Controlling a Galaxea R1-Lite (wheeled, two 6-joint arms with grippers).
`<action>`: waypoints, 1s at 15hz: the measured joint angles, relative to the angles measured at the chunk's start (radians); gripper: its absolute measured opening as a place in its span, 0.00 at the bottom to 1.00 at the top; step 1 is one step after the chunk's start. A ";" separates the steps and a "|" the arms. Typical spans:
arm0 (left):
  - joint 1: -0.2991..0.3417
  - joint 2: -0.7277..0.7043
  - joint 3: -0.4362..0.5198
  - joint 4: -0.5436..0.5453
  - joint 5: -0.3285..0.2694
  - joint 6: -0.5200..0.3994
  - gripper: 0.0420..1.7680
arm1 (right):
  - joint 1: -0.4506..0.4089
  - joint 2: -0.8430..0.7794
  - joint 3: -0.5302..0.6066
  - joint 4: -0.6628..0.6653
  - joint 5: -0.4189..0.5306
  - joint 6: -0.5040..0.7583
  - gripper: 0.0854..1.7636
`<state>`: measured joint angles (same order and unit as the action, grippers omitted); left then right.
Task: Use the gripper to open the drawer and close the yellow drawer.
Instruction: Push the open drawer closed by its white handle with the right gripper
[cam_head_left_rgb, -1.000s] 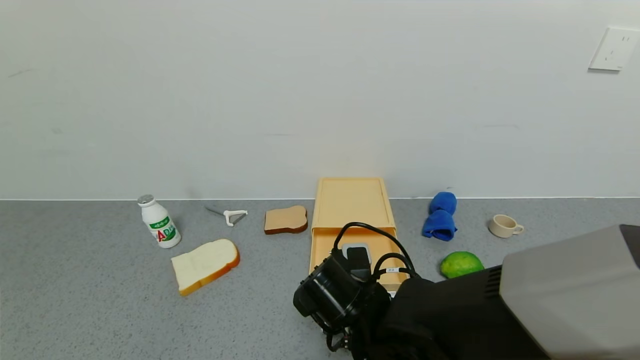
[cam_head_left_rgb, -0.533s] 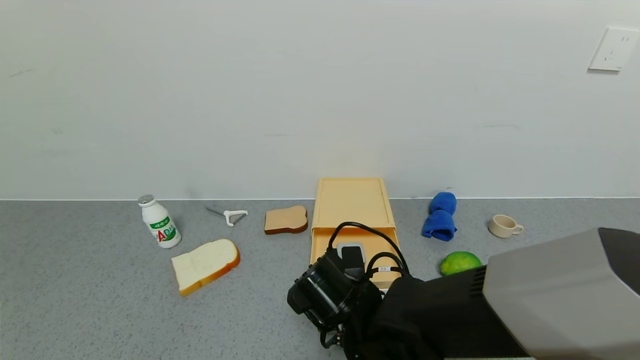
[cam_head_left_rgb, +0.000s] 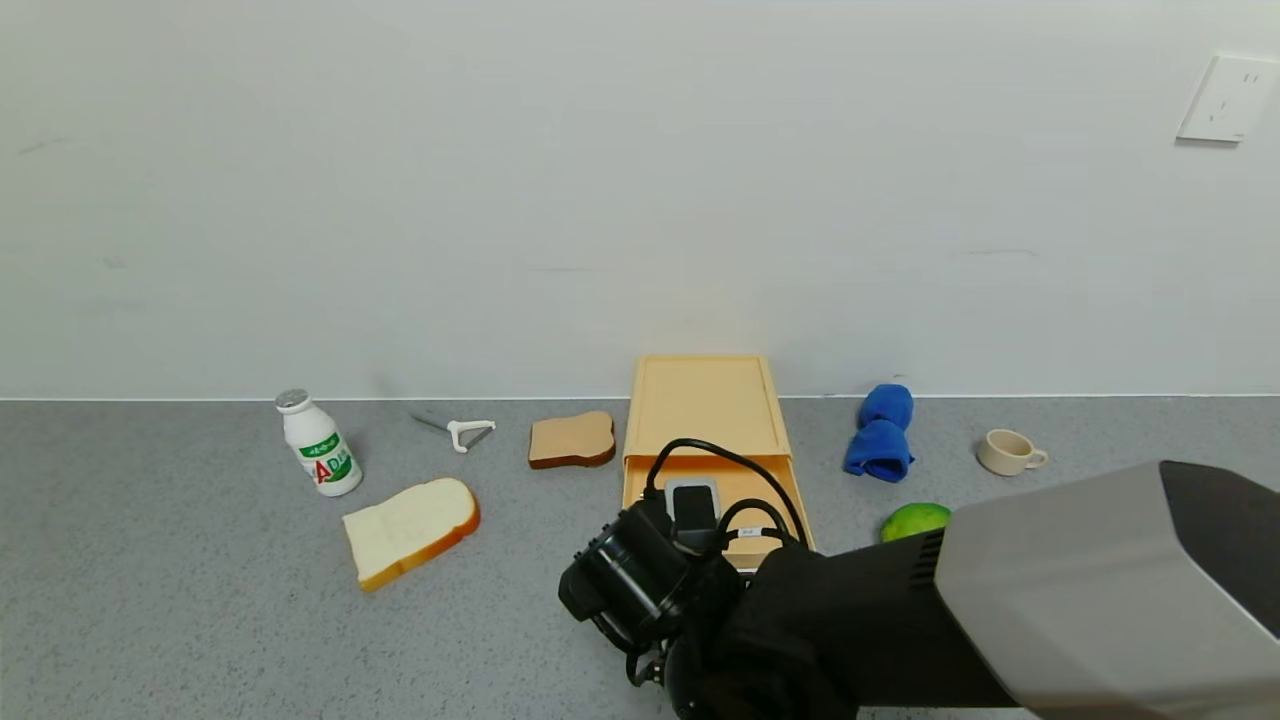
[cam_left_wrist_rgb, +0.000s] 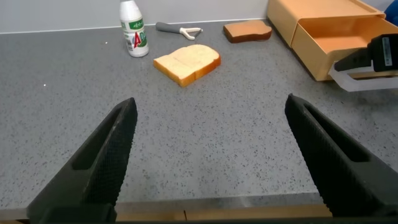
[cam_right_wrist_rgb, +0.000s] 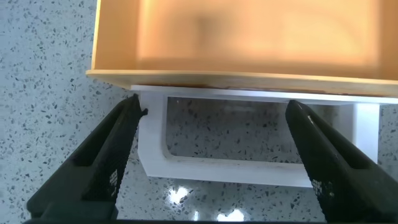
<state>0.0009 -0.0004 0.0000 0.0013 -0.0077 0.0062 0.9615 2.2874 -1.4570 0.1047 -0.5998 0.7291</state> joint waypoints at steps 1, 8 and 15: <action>0.000 0.000 0.000 0.000 0.000 0.000 0.97 | 0.000 0.004 -0.011 0.002 -0.002 0.002 0.97; 0.000 0.000 0.000 0.000 0.000 0.000 0.97 | -0.006 0.037 -0.074 0.003 -0.032 0.002 0.97; 0.000 0.000 0.000 0.000 0.000 0.000 0.97 | -0.035 0.086 -0.158 0.006 -0.032 -0.015 0.97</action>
<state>0.0013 -0.0004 0.0000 0.0017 -0.0077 0.0062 0.9266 2.3732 -1.6149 0.1104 -0.6317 0.7138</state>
